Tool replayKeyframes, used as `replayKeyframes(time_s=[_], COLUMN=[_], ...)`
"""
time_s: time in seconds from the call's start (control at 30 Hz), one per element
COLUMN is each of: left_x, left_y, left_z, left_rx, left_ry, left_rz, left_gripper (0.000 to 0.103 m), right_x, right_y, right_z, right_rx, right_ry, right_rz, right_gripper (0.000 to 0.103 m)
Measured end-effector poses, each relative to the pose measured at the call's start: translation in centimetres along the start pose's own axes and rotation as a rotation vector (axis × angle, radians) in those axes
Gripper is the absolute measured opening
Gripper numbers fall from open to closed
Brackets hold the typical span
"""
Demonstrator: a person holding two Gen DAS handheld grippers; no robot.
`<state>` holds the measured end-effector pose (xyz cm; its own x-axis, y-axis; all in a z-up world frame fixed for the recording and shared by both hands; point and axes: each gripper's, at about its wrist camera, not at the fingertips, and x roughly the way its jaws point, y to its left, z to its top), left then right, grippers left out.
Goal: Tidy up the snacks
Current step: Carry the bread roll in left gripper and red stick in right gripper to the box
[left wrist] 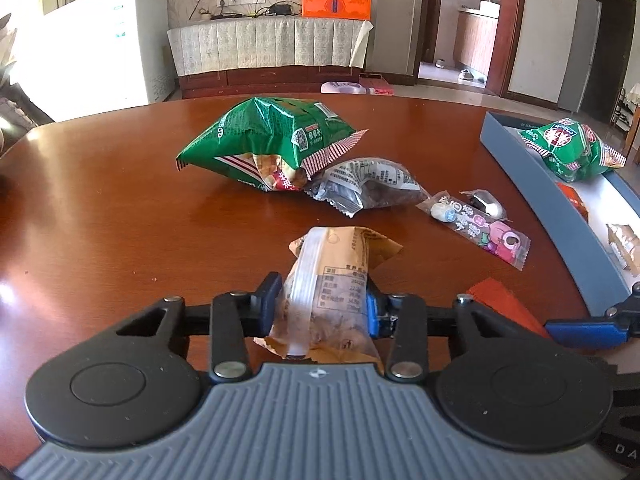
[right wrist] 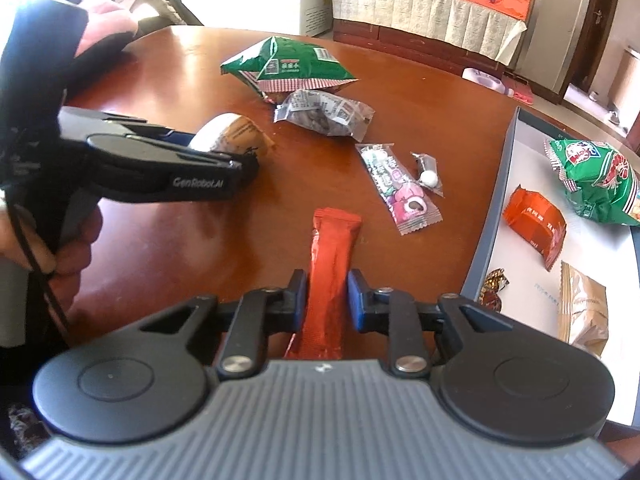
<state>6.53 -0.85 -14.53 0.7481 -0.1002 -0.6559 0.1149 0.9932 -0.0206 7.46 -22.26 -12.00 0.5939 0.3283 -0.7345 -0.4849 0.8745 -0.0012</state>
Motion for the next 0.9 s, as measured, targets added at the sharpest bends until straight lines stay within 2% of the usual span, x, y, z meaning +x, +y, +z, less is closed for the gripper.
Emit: replayKeyframes(time_s=[0.2,0.5,0.7,0.9], left_x=[-0.4,-0.5,-0.5,-0.7], left_y=[-0.3,-0.6,-0.1,-0.4], left_z=[-0.1,-0.1,0.3,0.9], left_rx=[0.015,0.041,0.023,0.004], left_ry=[0.015,0.024,0.040,0.017], left_rz=[-0.005,0.031,0.063,0.075], left_gripper=[0.044,0.044,0.044,0.044], right_x=[-0.7,-2.0,-2.7,-3.2], right_y=[0.2,-0.8,-1.3,-1.2], right_z=[-0.4,-0.5,-0.5,-0.2], right_rx=[-0.014,0.023,0.029,0.022], right_ry=[0.003,-0.028,-0.051,-0.062], right_rz=[0.015,0.021,0.029,0.050], right_gripper=[0.025,0.025,0.025,0.025])
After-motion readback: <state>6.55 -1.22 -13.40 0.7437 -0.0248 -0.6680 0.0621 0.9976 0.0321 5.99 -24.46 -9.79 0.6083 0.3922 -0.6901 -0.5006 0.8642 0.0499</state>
